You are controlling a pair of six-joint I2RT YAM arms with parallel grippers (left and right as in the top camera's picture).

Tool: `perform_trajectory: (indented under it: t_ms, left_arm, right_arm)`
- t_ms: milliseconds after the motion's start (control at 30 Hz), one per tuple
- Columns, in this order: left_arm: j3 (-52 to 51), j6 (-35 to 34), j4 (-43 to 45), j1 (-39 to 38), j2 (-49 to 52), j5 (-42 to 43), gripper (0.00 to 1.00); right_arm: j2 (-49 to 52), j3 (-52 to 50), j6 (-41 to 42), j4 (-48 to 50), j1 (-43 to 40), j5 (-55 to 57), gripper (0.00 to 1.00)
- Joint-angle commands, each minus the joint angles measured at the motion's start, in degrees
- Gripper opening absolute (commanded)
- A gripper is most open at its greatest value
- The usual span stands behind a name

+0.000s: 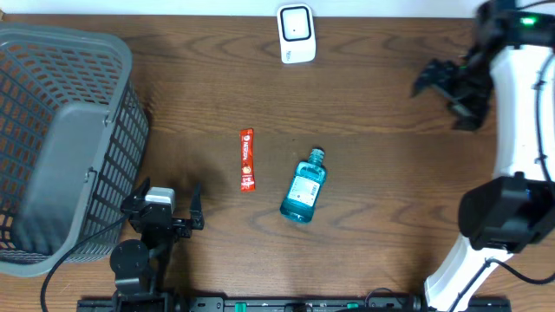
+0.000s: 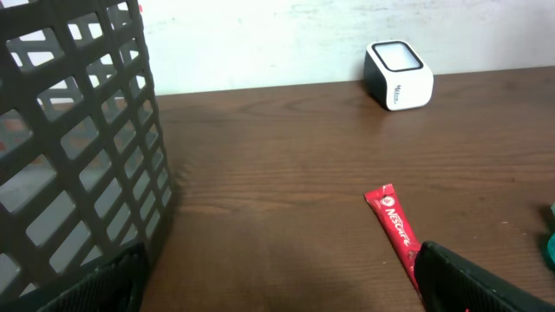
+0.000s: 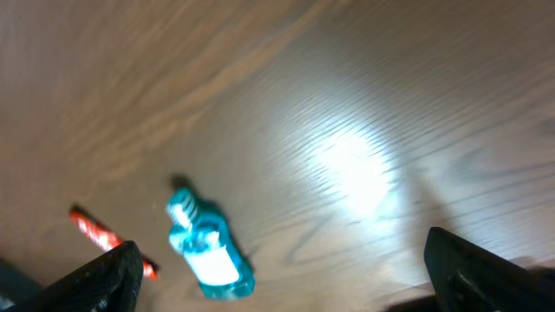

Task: Scan the item barcode
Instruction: 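Reach the right gripper to the Listerine bottle cap and grasp it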

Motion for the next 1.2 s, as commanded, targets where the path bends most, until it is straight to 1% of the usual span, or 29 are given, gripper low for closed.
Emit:
perform_trajectory:
  t_ms: [0, 100, 233, 300, 367, 433, 600, 700, 833, 1067, 1167]
  left_arm:
    - [-0.9, 0.7, -1.5, -0.2, -0.1, 0.1, 0.98]
    - [-0.9, 0.7, -1.5, -0.2, -0.1, 0.1, 0.98]
    - [-0.9, 0.7, -1.5, -0.2, -0.1, 0.1, 0.98]
    - [-0.9, 0.7, -1.5, -0.2, -0.1, 0.1, 0.98]
    - [-0.9, 0.7, -1.5, -0.2, -0.1, 0.1, 0.98]
    - [-0.9, 0.7, -1.5, -0.2, -0.1, 0.1, 0.98]
    - [-0.9, 0.7, -1.5, -0.2, -0.1, 0.1, 0.98]
    - [-0.9, 0.7, -1.5, -0.2, -0.1, 0.1, 0.98]
    - [-0.9, 0.7, -1.5, -0.2, -0.1, 0.1, 0.98]
    - [-0.9, 0.7, -1.5, -0.2, -0.1, 0.1, 0.98]
    - [-0.9, 0.7, -1.5, -0.2, -0.1, 0.1, 0.98]
  right_arm:
    - [-0.8, -2.7, 2.3, 0.4, 6.3, -2.9, 0.99]
    - [-0.8, -5.9, 3.2, 3.0, 11.5, -2.8, 0.99]
    - [-0.8, -12.7, 5.8, 10.6, 17.7, -2.9, 0.99]
    - [-0.8, -17.5, 7.7, 16.7, 20.6, -2.9, 0.93]
    - [-0.8, -21.4, 10.2, 20.7, 22.6, -2.8, 0.78]
    - [-0.8, -25.2, 12.2, 25.1, 24.2, -2.8, 0.72]
    - [-0.8, -29.6, 12.5, 32.3, 26.4, -1.9, 0.71]
    - [-0.7, -32.9, 12.8, 36.5, 27.4, 0.7, 0.71]
    - [-0.7, -35.6, 14.1, 40.0, 27.6, 0.6, 0.68]
    - [-0.7, -38.9, 14.0, 44.6, 27.7, 0.7, 0.68]
    - [-0.5, -39.5, 14.0, 45.9, 27.8, 0.7, 0.74]
